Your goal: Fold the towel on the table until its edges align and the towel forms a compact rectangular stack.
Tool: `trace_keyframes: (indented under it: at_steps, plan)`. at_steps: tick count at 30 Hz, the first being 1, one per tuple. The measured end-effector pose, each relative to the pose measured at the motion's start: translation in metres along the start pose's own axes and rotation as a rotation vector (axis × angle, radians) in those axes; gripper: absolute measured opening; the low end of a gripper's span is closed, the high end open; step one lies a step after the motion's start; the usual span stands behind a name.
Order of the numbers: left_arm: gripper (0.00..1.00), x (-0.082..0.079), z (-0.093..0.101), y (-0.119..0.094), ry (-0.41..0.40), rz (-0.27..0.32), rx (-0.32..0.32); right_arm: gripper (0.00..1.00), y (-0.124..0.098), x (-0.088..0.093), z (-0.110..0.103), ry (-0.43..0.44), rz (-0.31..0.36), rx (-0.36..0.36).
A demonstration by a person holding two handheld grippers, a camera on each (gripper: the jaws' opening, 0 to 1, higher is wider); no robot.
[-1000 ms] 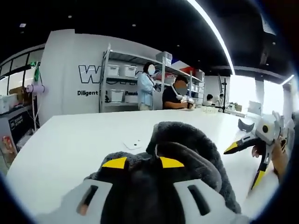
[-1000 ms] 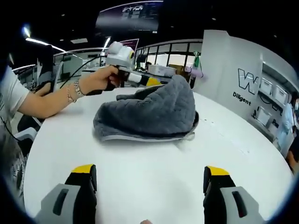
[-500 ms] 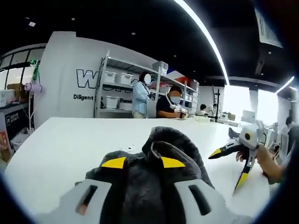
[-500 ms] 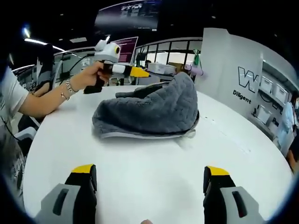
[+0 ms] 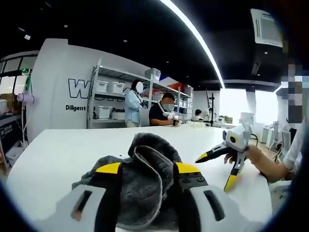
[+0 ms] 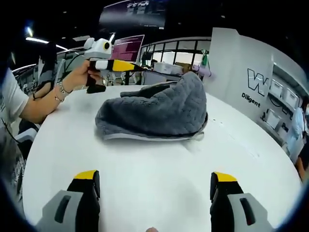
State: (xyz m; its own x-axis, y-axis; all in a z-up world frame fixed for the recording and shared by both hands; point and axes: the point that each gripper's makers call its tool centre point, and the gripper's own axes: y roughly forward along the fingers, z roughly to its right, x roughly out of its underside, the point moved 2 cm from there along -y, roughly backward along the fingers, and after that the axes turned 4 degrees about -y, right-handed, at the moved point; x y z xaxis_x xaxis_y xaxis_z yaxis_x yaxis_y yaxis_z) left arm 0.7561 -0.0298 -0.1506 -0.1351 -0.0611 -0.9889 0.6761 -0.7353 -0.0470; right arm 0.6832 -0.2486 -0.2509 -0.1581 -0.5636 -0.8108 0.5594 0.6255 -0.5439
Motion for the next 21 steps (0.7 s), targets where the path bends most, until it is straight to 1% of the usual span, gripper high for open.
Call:
trace_keyframes:
  at_steps: [6,8,12,15,18,21]
  plan:
    - [0.54,0.009,-0.007,-0.008,-0.005,-0.017,-0.006,0.99,0.001,0.001,-0.002,-0.010,-0.012,-0.007]
    - [0.54,0.011,-0.008,-0.010,-0.001,-0.019,-0.009,0.99,0.002,0.001,-0.002,-0.013,-0.013,-0.009]
    - [0.54,0.023,-0.014,-0.014,0.007,-0.042,-0.019,0.99,0.003,0.001,-0.003,-0.017,-0.018,-0.013]
    - [0.55,0.029,-0.011,-0.016,0.008,-0.056,-0.002,0.99,0.003,0.002,-0.003,-0.019,-0.024,-0.014]
    - [0.60,0.032,-0.007,-0.019,-0.002,-0.060,0.032,0.99,0.005,0.002,-0.004,-0.021,-0.029,-0.018]
    - [0.64,0.031,-0.006,-0.021,-0.002,-0.055,0.037,0.99,0.005,0.003,-0.004,-0.023,-0.033,-0.018]
